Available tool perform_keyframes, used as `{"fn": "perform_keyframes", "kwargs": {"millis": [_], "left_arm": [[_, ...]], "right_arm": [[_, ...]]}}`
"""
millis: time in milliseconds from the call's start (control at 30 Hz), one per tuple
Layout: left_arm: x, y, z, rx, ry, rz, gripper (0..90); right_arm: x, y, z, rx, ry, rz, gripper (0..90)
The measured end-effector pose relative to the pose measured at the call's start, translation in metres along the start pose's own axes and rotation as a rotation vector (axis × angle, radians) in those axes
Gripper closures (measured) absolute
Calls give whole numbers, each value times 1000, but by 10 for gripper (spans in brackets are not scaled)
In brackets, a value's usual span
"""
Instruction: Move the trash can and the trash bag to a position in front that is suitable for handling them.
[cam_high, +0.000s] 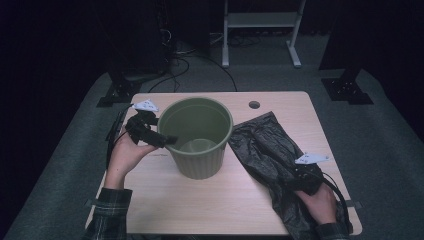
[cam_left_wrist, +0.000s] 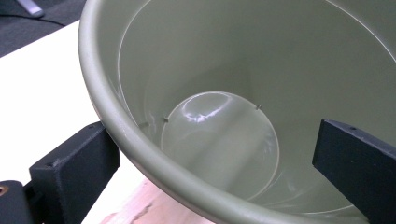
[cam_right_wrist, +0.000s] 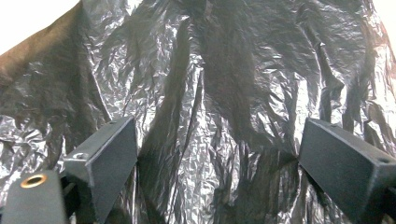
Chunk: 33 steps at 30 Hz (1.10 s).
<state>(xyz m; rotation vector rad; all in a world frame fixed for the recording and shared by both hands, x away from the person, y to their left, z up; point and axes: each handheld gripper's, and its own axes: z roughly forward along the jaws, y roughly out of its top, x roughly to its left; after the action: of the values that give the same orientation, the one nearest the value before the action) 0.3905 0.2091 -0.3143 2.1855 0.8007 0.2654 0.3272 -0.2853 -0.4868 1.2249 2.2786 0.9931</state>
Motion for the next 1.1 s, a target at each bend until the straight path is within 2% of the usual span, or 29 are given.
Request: {"fn": "perform_keyframes", "kwargs": {"millis": [233, 467, 867, 967, 1100], "left_arm": [[-23, -1, 2, 1, -40, 31, 0], [-38, -4, 2, -11, -69, 48, 0], [-57, -9, -1, -4, -85, 67, 0], [-58, -10, -2, -1, -83, 70, 0], [-54, -9, -8, -48, -67, 71, 0]], "right_arm": [[0, 0, 0, 0, 0, -1, 106], [0, 0, 0, 0, -1, -1, 106], [0, 0, 0, 1, -1, 0, 106], [0, 0, 0, 0, -1, 0, 106], [0, 0, 0, 1, -1, 1, 106]]}}
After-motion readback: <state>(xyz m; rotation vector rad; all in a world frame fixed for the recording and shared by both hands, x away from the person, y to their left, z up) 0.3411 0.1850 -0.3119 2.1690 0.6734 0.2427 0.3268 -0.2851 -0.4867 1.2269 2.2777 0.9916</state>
